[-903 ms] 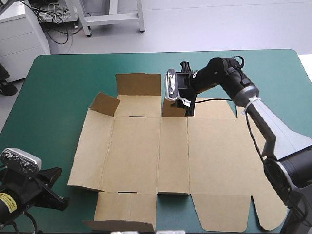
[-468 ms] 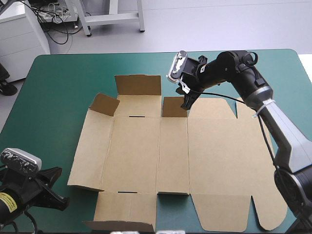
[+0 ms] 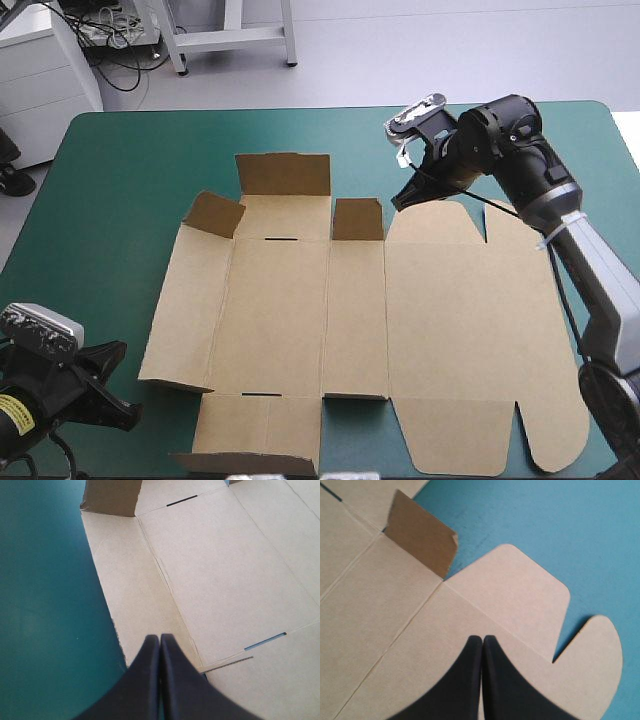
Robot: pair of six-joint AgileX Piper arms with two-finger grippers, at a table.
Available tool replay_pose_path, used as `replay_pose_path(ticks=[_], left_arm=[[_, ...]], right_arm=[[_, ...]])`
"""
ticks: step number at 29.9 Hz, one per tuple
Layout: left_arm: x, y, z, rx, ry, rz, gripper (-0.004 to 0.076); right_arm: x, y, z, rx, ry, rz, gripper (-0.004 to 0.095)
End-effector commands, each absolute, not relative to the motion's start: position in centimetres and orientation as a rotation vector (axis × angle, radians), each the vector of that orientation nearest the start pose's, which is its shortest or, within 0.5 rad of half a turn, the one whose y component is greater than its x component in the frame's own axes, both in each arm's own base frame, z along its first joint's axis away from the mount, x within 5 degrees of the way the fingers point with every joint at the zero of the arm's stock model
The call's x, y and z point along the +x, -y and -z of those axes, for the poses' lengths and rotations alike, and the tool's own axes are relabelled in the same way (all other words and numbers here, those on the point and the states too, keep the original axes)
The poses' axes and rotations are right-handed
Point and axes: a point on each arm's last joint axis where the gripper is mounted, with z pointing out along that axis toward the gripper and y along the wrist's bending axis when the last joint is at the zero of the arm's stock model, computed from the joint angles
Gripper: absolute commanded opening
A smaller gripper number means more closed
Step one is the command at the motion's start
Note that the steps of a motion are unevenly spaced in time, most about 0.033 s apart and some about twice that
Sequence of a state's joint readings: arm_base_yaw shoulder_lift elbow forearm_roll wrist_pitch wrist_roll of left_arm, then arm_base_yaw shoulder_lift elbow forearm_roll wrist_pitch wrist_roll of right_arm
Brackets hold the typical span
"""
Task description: Fold the box
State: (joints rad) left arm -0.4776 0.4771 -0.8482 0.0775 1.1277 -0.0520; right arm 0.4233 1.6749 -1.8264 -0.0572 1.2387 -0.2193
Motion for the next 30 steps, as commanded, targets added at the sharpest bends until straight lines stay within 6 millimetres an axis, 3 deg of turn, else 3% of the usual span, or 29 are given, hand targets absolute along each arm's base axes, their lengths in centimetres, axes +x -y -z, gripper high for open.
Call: replay_pose_path(ticks=[1,8,19,24,30], left_arm=[[5.2,2.0,-37.3,0.457,-2.121,0.206,-0.0032],[5.3,1.9,-37.3,0.411,-2.140,0.213,-0.0032],[5.5,1.8,-37.3,0.408,-2.137,0.186,-0.0032],[7.0,2.6,-36.8,0.427,-2.210,0.164,-0.0032],[10.3,4.3,-36.6,0.459,-2.339,0.123,-0.0032]], right_arm=[[30.2,-12.1,-44.0,-0.675,-2.363,-0.004,-0.0018],[26.4,-9.5,-43.9,-0.621,-2.395,-0.055,-0.0018],[17.5,-6.1,-41.9,-0.520,-2.362,-0.090,-0.0018],[12.9,-4.7,-40.8,-0.498,-2.325,-0.132,-0.0018],[9.6,-3.5,-39.1,-0.441,-2.310,-0.158,-0.0018]])
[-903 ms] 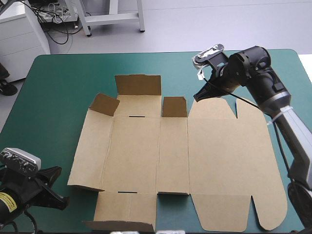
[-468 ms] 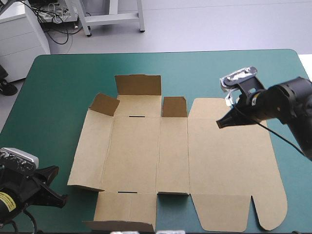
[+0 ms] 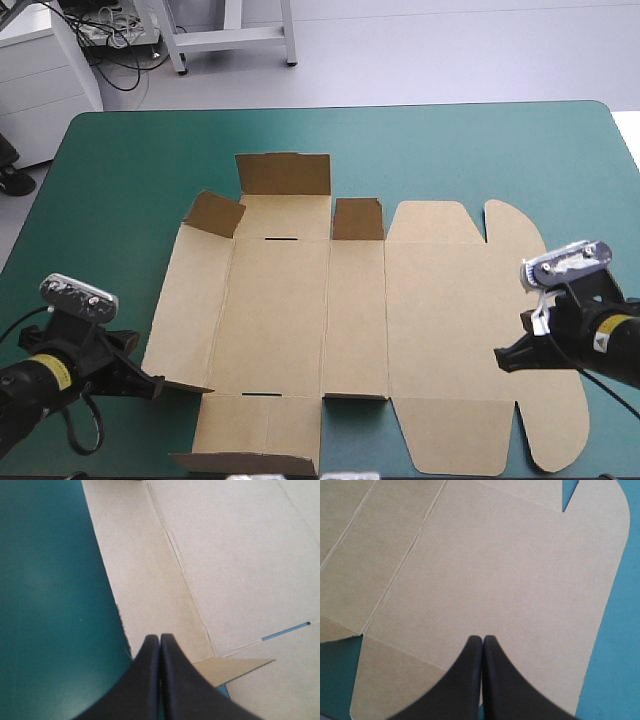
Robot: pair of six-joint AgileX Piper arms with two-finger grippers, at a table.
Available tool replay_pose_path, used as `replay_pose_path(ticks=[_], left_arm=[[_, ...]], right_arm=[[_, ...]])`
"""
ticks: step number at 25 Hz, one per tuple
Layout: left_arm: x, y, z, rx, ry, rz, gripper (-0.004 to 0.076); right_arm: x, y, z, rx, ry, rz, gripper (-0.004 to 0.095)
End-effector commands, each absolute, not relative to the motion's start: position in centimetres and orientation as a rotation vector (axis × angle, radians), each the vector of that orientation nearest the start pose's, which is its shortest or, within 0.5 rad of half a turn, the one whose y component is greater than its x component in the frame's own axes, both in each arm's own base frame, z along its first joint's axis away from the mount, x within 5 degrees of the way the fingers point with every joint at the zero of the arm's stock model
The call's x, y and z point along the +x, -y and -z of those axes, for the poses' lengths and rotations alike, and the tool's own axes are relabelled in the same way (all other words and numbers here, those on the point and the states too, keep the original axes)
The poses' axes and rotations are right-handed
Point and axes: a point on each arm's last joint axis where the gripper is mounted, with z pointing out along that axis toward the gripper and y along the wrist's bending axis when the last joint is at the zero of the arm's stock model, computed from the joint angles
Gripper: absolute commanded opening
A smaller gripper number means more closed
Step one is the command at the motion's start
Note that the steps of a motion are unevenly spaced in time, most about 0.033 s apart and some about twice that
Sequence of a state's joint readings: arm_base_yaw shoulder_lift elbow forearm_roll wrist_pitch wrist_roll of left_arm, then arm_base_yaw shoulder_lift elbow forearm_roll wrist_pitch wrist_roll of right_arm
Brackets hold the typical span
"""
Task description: Fold the box
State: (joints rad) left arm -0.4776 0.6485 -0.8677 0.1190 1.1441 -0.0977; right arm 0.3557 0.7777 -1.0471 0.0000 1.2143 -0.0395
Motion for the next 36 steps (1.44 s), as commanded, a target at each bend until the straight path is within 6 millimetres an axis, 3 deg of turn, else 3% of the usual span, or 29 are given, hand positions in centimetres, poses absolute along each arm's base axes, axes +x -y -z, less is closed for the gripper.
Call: replay_pose_path(ticks=[1,12,20,24,28,30,36], left_arm=[[10.7,4.5,-36.9,0.465,-2.344,0.119,-0.0032],[15.7,7.1,-41.3,0.581,-2.390,0.061,-0.0013],[18.0,9.0,-40.1,0.705,-2.446,0.129,-0.0008],[19.9,7.0,-39.6,0.587,-2.493,0.294,-0.0008],[20.8,3.4,-39.6,0.460,-2.503,0.500,-0.0008],[21.1,1.0,-39.8,0.281,-2.477,0.533,-0.0008],[20.9,-3.9,-39.5,0.047,-2.501,0.368,-0.0007]], right_arm=[[9.2,-3.4,-38.9,-0.441,-2.310,-0.158,-0.0018],[7.4,-2.7,-34.4,-0.420,-2.383,-0.160,-0.0018],[7.6,-2.8,-33.3,-0.419,-2.375,-0.162,-0.0018],[7.6,-2.8,-33.5,-0.415,-2.352,-0.166,-0.0018],[7.7,-2.8,-33.5,-0.420,-2.343,-0.164,-0.0018],[7.7,-2.8,-33.6,-0.425,-2.335,-0.163,-0.0018],[7.8,-2.8,-33.6,-0.448,-2.320,-0.154,-0.0018]])
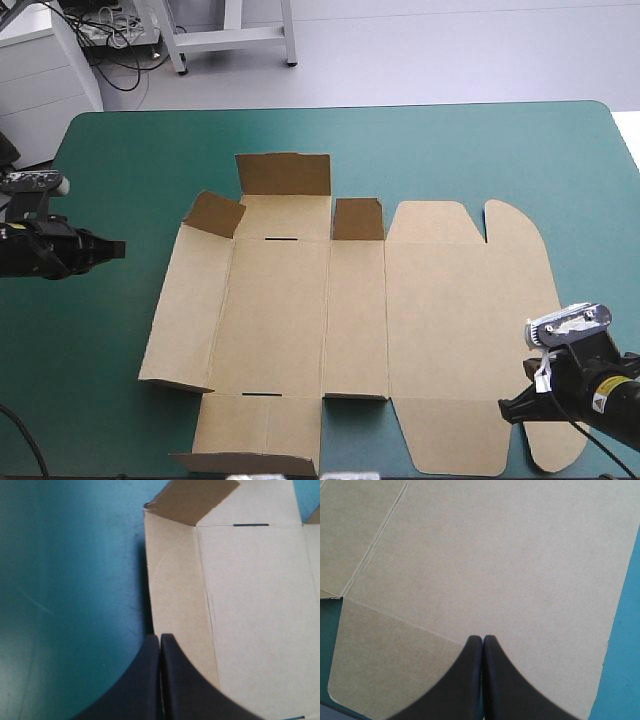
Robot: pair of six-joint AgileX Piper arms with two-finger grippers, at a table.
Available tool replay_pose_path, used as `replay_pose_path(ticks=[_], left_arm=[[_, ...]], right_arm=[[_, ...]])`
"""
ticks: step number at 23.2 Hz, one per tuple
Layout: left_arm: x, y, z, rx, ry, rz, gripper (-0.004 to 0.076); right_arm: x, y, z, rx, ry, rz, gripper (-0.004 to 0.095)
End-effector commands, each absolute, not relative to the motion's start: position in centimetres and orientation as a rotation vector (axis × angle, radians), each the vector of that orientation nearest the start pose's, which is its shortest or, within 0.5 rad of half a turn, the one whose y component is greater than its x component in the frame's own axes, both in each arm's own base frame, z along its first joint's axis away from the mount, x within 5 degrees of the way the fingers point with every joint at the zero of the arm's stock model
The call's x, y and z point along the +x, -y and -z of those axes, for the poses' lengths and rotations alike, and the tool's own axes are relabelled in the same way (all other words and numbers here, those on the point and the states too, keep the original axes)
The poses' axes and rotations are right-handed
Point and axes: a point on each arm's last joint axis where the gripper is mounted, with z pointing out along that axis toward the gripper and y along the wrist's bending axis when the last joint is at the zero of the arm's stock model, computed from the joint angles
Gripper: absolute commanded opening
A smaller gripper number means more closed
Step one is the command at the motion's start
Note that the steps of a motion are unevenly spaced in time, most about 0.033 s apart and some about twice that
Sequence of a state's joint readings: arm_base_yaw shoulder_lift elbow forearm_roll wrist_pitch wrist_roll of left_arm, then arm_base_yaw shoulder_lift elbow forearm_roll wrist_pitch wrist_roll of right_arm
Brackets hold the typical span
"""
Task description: Fold the box
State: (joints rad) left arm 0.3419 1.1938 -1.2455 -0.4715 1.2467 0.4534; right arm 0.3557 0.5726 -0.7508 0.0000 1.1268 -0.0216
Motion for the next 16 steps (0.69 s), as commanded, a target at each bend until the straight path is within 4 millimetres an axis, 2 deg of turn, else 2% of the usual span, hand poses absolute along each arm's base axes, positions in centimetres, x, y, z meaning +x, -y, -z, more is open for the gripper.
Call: replay_pose_path(ticks=[1,5,7,10,13,16], left_arm=[[21.0,-4.4,-39.4,-0.021,-2.503,0.387,-0.0001],[21.1,-4.7,-39.2,-0.053,-2.508,0.393,0.0166],[21.1,-4.7,-39.2,-0.053,-2.508,0.393,0.0321],[21.1,-4.7,-39.1,-0.056,-2.513,0.396,0.0466],[21.0,-4.7,-37.7,-0.081,-2.554,0.427,0.0531],[20.6,-4.1,-33.5,-0.060,-2.642,0.566,0.0531]], right_arm=[[7.8,-2.8,-33.6,-0.448,-2.320,-0.154,-0.0018],[7.8,-2.8,-33.6,-0.453,-2.319,-0.152,-0.0018],[7.8,-2.8,-33.6,-0.453,-2.319,-0.152,-0.0018],[7.8,-2.8,-33.6,-0.470,-2.315,-0.145,-0.0018],[7.8,-2.8,-33.6,-0.475,-2.314,-0.143,-0.0018],[7.8,-2.8,-33.7,-0.476,-2.305,-0.143,-0.0018]])
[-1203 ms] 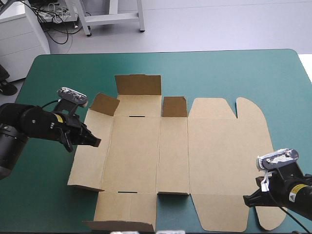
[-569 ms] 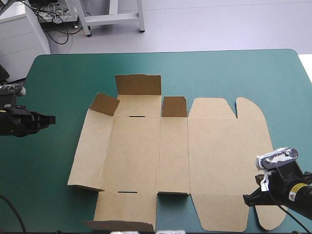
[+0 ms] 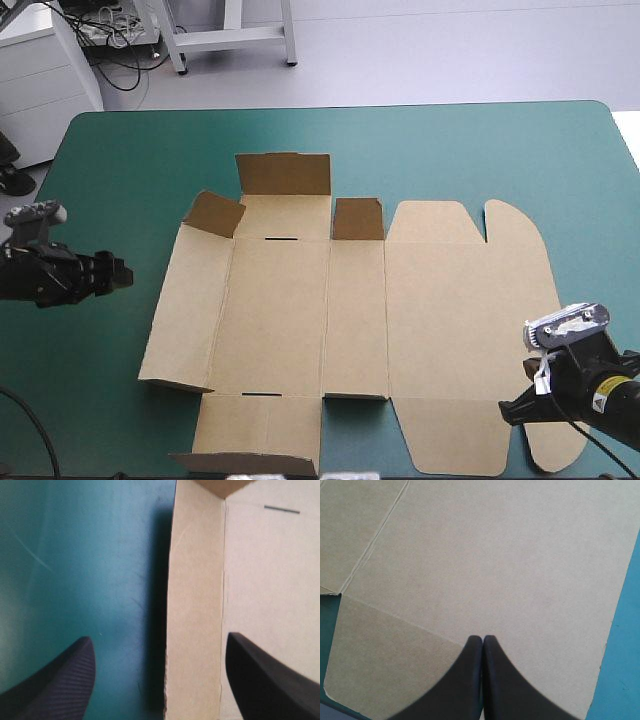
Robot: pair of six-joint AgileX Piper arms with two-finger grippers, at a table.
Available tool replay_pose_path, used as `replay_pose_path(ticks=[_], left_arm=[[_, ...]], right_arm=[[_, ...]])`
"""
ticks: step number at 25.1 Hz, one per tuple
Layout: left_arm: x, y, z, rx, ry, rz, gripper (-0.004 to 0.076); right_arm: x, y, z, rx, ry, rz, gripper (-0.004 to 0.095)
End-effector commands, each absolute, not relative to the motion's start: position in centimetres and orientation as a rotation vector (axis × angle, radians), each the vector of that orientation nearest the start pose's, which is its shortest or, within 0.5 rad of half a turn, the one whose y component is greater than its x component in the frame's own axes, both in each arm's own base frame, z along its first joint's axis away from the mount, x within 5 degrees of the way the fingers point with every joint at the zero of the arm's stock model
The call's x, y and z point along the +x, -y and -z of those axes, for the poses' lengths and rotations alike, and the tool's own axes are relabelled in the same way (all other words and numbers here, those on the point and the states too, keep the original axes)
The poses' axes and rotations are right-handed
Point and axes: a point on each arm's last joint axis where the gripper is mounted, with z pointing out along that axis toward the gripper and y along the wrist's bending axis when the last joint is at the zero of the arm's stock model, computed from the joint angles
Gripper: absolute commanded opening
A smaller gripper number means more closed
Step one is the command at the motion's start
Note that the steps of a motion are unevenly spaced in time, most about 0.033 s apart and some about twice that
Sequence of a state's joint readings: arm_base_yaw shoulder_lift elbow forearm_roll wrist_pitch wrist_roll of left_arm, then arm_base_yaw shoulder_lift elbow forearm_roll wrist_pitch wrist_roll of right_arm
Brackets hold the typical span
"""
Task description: Fold the box
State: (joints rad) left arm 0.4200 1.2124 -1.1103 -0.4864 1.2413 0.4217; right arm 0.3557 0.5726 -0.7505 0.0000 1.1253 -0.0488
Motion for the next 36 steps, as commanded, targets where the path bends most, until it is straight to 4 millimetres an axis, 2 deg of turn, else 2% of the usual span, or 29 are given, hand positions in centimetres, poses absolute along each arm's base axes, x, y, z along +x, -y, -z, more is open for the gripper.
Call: replay_pose_path(ticks=[1,4,10,15,18,23,31,36], left_arm=[[20.5,-3.8,-32.6,-0.048,-2.653,0.607,0.0531],[20.2,-3.4,-30.2,-0.028,-2.683,0.690,0.0531],[20.9,-3.6,-26.9,-0.101,-2.719,0.748,0.0531],[22.1,-3.5,-25.7,-0.068,-2.698,0.875,0.0531],[23.0,-2.4,-24.2,-0.003,-2.767,0.920,0.0531],[23.9,-1.4,-23.0,0.073,-2.801,0.905,0.0531],[24.0,-1.4,-23.0,0.064,-2.794,0.898,0.0530],[24.1,-1.4,-22.8,0.029,-2.807,0.921,0.0463]], right_arm=[[7.8,-2.8,-33.7,-0.476,-2.303,-0.143,-0.0018],[7.9,-2.9,-33.8,-0.489,-2.293,-0.138,-0.0018],[7.9,-2.9,-33.8,-0.496,-2.289,-0.135,-0.0018],[7.9,-2.9,-33.8,-0.496,-2.289,-0.135,-0.0018],[7.9,-2.9,-33.8,-0.496,-2.289,-0.135,-0.0018],[7.9,-2.9,-33.8,-0.496,-2.289,-0.135,-0.0018],[7.9,-2.9,-33.8,-0.490,-2.291,-0.138,-0.0018],[7.9,-2.9,-33.8,-0.487,-2.291,-0.139,-0.0018]])
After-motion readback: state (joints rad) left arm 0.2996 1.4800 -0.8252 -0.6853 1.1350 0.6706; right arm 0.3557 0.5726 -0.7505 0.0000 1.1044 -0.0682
